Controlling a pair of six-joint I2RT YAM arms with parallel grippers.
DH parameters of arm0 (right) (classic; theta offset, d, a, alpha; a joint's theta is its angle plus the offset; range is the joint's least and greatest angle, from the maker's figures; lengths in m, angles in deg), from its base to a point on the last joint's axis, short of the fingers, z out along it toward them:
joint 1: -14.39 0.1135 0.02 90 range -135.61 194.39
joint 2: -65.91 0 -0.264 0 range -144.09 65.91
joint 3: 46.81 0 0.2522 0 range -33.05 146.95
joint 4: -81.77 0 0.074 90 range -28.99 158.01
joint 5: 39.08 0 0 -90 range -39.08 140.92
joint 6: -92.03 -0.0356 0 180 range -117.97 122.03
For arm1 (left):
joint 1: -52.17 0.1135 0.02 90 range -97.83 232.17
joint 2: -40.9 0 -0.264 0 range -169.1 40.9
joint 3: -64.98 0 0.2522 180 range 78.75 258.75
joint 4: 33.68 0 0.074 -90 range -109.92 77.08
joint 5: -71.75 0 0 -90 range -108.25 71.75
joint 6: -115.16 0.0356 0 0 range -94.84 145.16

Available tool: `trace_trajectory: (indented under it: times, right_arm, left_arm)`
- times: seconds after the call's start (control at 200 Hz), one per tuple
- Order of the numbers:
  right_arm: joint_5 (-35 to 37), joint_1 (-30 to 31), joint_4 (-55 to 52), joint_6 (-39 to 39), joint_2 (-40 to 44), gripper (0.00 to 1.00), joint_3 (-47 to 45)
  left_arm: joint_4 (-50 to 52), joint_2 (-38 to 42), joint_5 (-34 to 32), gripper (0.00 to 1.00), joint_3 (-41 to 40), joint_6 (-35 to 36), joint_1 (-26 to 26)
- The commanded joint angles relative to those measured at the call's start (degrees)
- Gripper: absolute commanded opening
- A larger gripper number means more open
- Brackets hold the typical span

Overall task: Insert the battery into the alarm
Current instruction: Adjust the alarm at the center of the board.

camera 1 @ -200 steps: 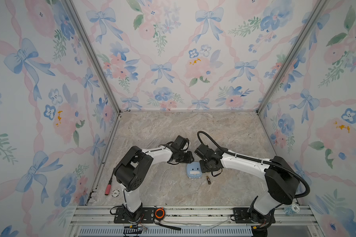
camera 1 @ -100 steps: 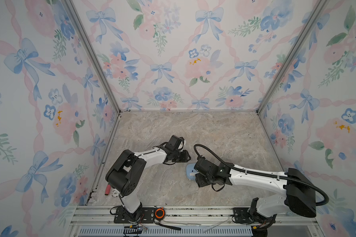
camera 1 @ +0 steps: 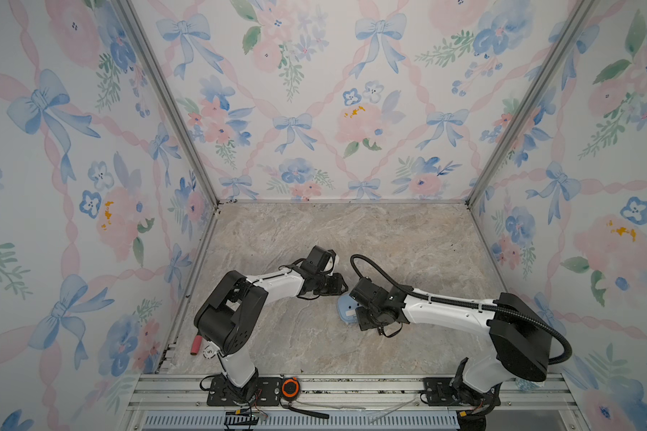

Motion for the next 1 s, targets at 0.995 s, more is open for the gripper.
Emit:
trace_trajectory:
  times: [0.995]
  right_arm:
    - [-5.5,-6.8,4.6,1.3,5.5,0.61,3.0]
  left_arm:
    - [-4.9,26.4,-9.3,0.47,-22.5,-10.9,3.9]
